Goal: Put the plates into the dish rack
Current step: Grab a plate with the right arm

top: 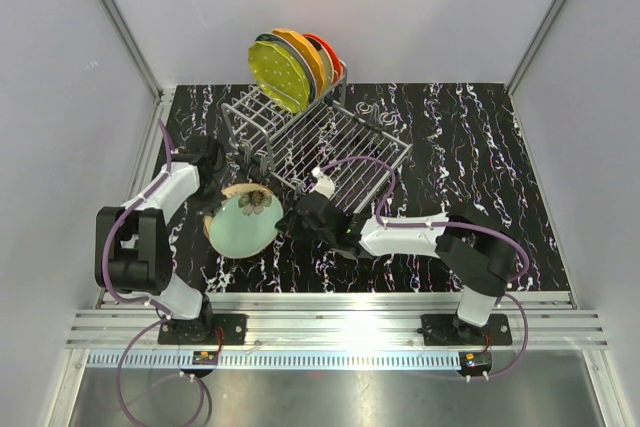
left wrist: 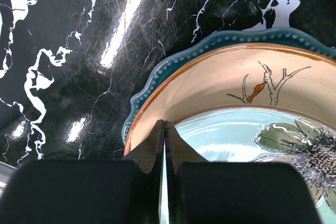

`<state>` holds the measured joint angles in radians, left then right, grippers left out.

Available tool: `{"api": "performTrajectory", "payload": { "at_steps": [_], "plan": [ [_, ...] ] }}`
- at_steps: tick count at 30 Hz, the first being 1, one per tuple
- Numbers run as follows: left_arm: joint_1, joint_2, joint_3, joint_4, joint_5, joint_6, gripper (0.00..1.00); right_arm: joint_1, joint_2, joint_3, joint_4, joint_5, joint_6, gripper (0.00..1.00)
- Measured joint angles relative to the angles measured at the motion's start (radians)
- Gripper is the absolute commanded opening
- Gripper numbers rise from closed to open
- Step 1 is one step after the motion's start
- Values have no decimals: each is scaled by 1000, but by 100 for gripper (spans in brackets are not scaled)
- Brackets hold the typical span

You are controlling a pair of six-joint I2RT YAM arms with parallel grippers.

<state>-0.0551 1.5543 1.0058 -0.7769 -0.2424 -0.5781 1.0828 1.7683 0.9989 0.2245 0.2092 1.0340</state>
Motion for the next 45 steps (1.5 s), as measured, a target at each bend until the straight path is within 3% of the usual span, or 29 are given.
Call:
{"api": "performTrajectory", "payload": {
  "at_steps": [7, 25, 41, 45],
  "plan": [
    [1, 7, 1, 8, 0, -7, 0, 2, 9, 0, 24, -52, 1, 30],
    [2, 8, 2, 8, 1, -17, 0, 4, 94, 51, 53, -96, 26, 39],
    [3, 10, 2, 8, 5, -17, 0, 4, 187, 118, 57, -96, 89, 40],
    [3, 10, 2, 9, 7, -17, 0, 3, 196, 126, 58, -95, 99, 31]
  ]
}}
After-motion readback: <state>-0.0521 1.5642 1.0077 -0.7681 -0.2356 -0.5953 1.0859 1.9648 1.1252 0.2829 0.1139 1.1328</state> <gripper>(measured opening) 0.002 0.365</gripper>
